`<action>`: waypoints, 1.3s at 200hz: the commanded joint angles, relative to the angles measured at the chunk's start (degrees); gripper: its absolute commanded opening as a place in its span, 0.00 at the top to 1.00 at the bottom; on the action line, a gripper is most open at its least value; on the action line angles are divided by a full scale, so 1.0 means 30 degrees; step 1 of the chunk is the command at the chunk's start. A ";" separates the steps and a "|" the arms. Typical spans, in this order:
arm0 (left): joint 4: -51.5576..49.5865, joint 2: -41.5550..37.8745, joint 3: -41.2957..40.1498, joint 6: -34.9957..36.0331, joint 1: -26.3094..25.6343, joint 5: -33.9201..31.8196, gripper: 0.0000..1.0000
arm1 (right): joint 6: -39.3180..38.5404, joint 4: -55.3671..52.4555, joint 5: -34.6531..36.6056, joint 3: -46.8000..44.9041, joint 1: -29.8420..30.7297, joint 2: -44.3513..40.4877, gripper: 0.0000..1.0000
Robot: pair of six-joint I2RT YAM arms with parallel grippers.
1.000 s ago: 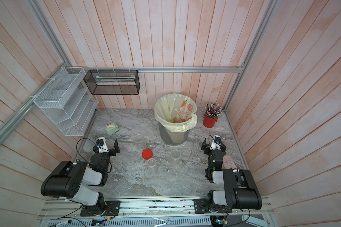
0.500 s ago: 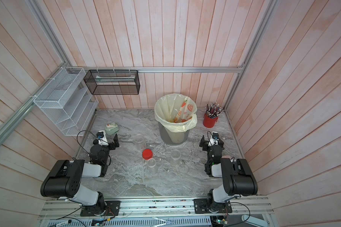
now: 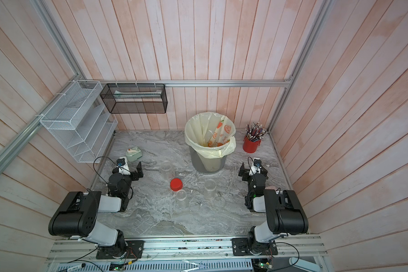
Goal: Empty expired oatmeal from jars
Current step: Reset both arms
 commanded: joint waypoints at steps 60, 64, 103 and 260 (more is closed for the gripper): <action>-0.0406 -0.0009 0.0201 -0.0130 0.0070 0.0349 0.00 | 0.0043 -0.0064 -0.0132 0.0137 -0.0116 -0.0047 0.02; -0.0325 -0.0034 0.0152 -0.0130 0.0070 0.0335 0.00 | 0.0043 -0.0049 -0.0134 0.0137 -0.0134 -0.0047 0.02; -0.0206 -0.0078 0.0051 -0.0130 0.0078 0.0349 0.00 | 0.0043 -0.0064 -0.0160 0.0122 -0.0122 -0.0047 0.02; -0.0213 -0.0093 0.0058 -0.0115 0.0072 0.0351 0.00 | 0.0043 -0.0063 -0.0133 0.0122 -0.0112 -0.0047 0.02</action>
